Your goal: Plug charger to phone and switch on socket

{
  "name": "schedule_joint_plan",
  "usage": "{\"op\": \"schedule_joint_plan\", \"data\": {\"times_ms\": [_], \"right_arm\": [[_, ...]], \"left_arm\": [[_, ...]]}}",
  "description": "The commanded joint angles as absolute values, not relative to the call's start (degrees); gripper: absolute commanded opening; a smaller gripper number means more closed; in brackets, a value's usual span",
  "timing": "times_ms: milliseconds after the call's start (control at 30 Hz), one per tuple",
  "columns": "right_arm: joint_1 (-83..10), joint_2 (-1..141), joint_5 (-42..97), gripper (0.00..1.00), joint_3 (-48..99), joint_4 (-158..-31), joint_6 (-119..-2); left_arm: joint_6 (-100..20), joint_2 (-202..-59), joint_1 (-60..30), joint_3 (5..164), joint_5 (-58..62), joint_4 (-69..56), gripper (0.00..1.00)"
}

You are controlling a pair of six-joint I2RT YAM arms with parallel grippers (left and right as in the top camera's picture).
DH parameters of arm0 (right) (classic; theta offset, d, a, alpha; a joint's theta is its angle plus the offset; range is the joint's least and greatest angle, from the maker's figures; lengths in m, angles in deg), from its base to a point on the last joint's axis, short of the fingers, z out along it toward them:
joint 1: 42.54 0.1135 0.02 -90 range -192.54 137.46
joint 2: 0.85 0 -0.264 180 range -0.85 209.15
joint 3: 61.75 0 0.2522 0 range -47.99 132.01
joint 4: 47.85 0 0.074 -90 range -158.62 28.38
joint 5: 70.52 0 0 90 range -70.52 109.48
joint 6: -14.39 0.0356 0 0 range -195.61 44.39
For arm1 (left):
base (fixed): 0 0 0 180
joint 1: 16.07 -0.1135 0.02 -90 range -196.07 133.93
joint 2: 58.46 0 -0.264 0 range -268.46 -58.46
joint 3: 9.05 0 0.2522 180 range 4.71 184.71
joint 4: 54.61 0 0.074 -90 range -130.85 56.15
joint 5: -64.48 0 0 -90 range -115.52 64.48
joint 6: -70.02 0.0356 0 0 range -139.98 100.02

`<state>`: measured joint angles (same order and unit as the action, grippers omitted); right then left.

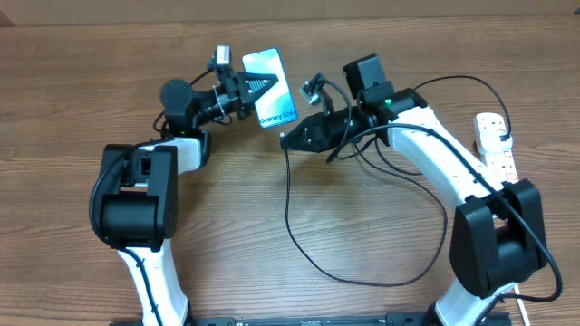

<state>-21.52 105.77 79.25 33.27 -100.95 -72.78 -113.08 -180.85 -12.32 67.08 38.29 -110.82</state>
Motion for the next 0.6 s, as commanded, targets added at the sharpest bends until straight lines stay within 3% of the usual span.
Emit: {"op": "schedule_joint_plan", "data": {"times_ms": [0,367,567], "right_arm": [[-22.2,106.2,84.6,0.04,33.0,-99.9,-71.9],[-22.5,108.1,85.4,0.04,33.0,-94.8,-66.7],[-22.7,112.7,93.3,0.04,33.0,-93.3,-64.9]], "left_arm": [[-115.7,-180.9,-13.3,68.7,40.4,-111.7,0.05],[-122.1,-180.9,-13.5,68.7,40.1,-112.0,0.05],[-123.5,-180.9,-13.5,68.7,39.9,-113.1,0.05]]}}
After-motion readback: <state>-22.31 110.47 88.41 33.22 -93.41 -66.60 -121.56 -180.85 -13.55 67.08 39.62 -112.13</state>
